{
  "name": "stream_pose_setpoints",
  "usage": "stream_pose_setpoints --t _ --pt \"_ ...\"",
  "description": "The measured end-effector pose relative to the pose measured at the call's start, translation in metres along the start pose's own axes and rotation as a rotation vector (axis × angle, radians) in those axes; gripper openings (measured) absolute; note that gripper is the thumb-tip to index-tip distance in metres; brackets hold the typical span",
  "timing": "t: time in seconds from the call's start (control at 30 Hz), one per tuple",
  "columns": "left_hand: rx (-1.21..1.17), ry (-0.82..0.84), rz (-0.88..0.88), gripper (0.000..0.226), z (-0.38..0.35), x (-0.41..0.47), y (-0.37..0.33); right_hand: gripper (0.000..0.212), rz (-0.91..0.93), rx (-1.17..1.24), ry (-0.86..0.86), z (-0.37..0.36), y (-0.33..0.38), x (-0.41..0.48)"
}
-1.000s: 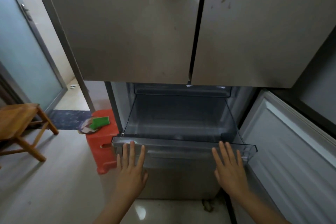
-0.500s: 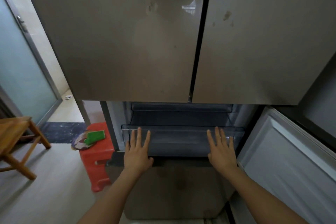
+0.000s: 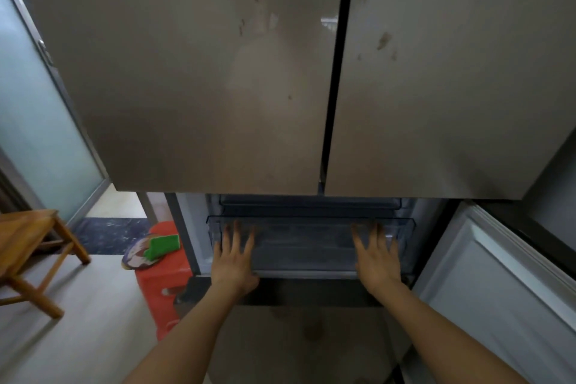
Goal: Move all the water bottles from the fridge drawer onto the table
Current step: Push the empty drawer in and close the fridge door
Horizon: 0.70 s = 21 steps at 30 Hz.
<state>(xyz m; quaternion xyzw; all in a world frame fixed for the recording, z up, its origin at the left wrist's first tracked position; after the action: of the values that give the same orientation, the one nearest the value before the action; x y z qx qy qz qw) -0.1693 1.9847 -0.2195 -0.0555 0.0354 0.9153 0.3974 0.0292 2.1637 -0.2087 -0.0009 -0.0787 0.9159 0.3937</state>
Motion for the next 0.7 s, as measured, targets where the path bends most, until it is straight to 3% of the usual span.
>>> stream_pose_setpoints --t 0.07,0.2,0.4,0.47,0.53,0.7 --pt "0.006 0.023 -0.001 0.092 0.002 0.007 0.000 0.075 -0.010 -0.021 0.066 -0.001 0.000 0.004" --pt "-0.003 0.042 0.005 0.095 0.005 0.016 0.000 0.062 -0.026 -0.028 0.054 0.005 0.003 0.017" --pt "-0.041 0.026 0.026 0.099 0.000 0.030 -0.002 0.067 -0.028 -0.019 0.136 0.013 0.010 0.034" --pt "-0.055 0.018 0.026 0.100 -0.001 0.038 -0.003 0.060 -0.001 -0.003 0.072 0.008 0.007 0.039" --pt "-0.067 0.019 0.024 0.099 0.000 0.042 -0.004 0.057 -0.002 0.013 0.117 0.006 0.005 0.040" --pt "-0.123 -0.037 0.004 0.097 0.004 0.034 -0.003 0.069 -0.033 0.024 0.239 0.011 -0.009 0.034"
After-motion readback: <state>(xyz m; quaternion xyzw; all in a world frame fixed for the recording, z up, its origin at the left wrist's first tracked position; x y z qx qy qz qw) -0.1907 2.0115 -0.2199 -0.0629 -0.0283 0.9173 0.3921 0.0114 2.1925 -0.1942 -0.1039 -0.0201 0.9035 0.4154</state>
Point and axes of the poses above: each hand's wrist, its own x-axis towards the middle knuckle, its own z-axis out of the back of the hand, y = z × x, the point moved 3 cm from there along x, towards the middle knuckle, and after that the axes turned 4 degrees about z, right-handed, at the moved point
